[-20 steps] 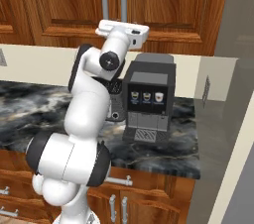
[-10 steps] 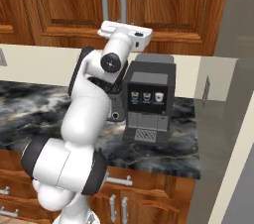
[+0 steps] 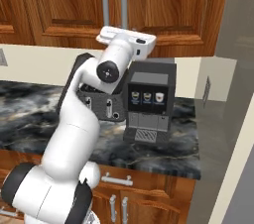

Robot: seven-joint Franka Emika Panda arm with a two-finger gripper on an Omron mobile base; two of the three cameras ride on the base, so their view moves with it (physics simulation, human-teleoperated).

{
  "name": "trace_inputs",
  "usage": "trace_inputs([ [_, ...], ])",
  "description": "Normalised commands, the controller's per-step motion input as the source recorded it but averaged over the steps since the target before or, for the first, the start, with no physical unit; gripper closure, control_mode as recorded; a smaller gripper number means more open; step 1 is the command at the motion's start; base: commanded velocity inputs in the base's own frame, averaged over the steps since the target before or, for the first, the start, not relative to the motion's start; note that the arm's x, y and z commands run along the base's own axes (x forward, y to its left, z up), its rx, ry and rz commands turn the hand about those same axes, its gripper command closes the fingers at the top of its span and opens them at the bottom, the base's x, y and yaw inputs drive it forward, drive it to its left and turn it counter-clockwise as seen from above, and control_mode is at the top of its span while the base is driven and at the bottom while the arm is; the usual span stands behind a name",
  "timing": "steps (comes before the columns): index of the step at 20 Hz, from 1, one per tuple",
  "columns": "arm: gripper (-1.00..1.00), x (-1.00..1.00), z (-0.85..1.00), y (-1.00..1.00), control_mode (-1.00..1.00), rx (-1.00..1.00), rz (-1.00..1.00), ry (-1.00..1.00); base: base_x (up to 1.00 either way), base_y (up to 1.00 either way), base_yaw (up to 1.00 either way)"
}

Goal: Move the condiment bottle and oil and vinegar bottle from the cabinet to the dining counter.

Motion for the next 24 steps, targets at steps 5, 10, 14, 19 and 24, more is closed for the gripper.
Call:
trace_inputs([
  [5,1.00,-1.00,0.00,-0.58,-1.00,0.06,-0.17,0.07,0.00,0.00,0.00],
  [10,1.00,-0.93,0.04,-0.77,-1.00,0.09,-0.16,0.15,0.00,0.00,0.00],
  [14,1.00,-0.78,0.04,-0.86,-1.00,0.10,-0.11,0.17,0.00,0.00,0.00],
  [19,-1.00,-0.52,-0.01,-0.49,-1.00,0.07,-0.10,0.11,0.00,0.00,0.00],
  [24,-1.00,-0.86,-0.10,-0.03,-1.00,-0.01,-0.08,-0.11,0.00,0.00,0.00],
])
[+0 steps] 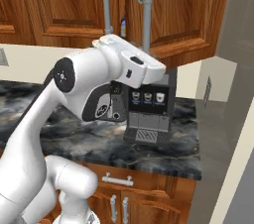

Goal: Move the condiment bottle and oil and vinegar bottle from the cabinet to the dining counter.

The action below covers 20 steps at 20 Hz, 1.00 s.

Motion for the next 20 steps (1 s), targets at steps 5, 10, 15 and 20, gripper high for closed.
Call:
trace_inputs([
  [5,-1.00,-0.34,0.00,0.19,-1.00,-0.06,0.01,-0.18,0.00,0.00,0.00],
  [10,-1.00,0.34,0.09,0.26,-1.00,0.00,0.01,0.05,0.00,0.00,0.00],
  [15,-1.00,0.60,0.01,0.41,-1.00,-0.09,0.00,0.20,0.00,0.00,0.00],
  [20,-1.00,0.05,0.17,0.52,-1.00,-0.35,0.00,0.00,0.00,0.00,0.00],
])
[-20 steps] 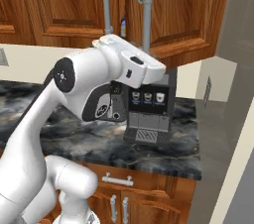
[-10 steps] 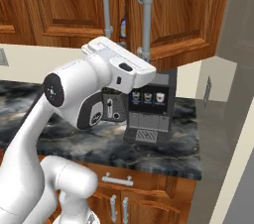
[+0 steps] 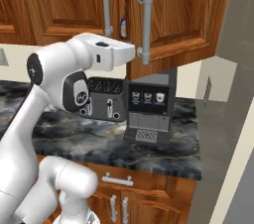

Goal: Move the condiment bottle and oil and vinegar bottle from the cabinet to the dining counter.

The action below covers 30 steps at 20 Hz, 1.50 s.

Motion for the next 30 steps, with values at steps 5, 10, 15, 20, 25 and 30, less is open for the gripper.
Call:
trace_inputs([
  [5,-1.00,0.47,0.01,0.48,-1.00,-0.31,-0.03,0.15,0.00,0.00,0.00],
  [10,-1.00,0.88,0.00,0.31,-1.00,-0.21,-0.13,0.36,0.00,0.00,0.00],
  [15,-1.00,0.89,-0.07,0.21,-1.00,-0.20,-0.30,0.34,0.00,0.00,0.00],
  [20,-1.00,0.66,-0.25,-0.13,-1.00,-0.08,-0.42,0.22,0.00,0.00,0.00],
  [25,-1.00,0.56,-0.29,-0.44,-1.00,-0.01,-0.36,0.16,0.00,0.00,0.00],
  [30,-1.00,0.21,-0.27,-0.66,-1.00,0.00,-0.30,0.07,0.00,0.00,0.00],
])
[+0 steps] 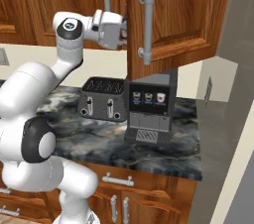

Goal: Move the condiment bottle and oil and vinegar bottle from the cabinet to the dining counter.

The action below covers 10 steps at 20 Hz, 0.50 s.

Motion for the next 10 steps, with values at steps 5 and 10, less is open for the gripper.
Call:
trace_inputs([
  [5,-1.00,-0.09,-0.26,-0.83,-1.00,0.00,-0.21,0.00,0.00,0.00,0.00],
  [10,-1.00,-0.30,-0.27,-0.88,-1.00,0.00,-0.15,-0.02,0.00,0.00,0.00],
])
